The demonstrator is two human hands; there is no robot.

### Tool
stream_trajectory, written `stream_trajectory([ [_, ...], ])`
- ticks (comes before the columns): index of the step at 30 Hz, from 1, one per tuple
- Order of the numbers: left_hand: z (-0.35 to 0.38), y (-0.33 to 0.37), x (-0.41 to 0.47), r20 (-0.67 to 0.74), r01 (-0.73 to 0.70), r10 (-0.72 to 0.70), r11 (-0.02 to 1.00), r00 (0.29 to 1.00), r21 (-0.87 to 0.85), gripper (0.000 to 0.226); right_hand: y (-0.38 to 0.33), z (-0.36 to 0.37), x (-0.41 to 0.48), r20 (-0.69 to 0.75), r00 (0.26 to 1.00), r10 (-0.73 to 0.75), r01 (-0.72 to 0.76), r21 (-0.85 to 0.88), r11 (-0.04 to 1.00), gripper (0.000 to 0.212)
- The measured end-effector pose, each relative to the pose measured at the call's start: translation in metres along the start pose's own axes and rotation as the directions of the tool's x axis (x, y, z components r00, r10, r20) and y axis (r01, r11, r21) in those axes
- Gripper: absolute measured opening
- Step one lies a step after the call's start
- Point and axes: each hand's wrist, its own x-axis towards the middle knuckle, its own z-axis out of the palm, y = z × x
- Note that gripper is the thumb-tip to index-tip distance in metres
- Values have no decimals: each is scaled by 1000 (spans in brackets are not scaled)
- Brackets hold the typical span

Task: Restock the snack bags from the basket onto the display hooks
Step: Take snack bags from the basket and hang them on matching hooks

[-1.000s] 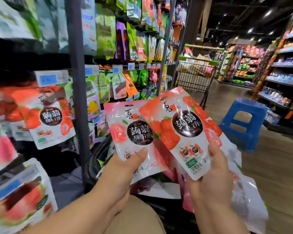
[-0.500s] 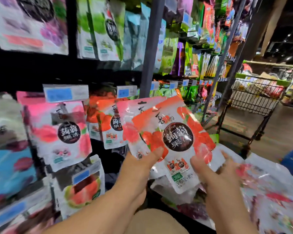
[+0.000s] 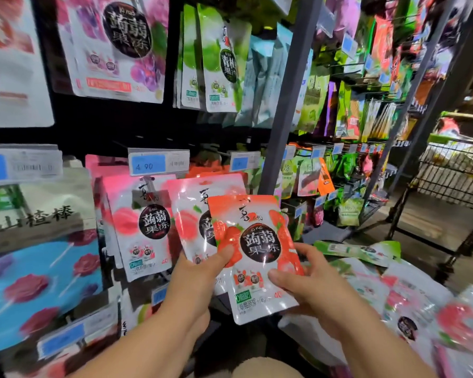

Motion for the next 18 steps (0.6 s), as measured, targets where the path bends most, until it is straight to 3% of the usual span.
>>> stream_trajectory([
  [7, -12, 0, 14, -19, -7, 8, 1000, 1000, 23, 38, -6, 13, 39, 43, 997, 63, -69, 141, 988, 11],
  [15, -26, -6, 16, -12, 28, -27, 998, 1000, 59, 56, -9, 16, 88, -117, 993, -8, 38, 255, 966, 6],
  [18, -39, -7, 12, -63, 15, -6, 991, 998, 134, 87, -7, 19, 108, -118, 993, -27, 59, 281, 958, 11],
])
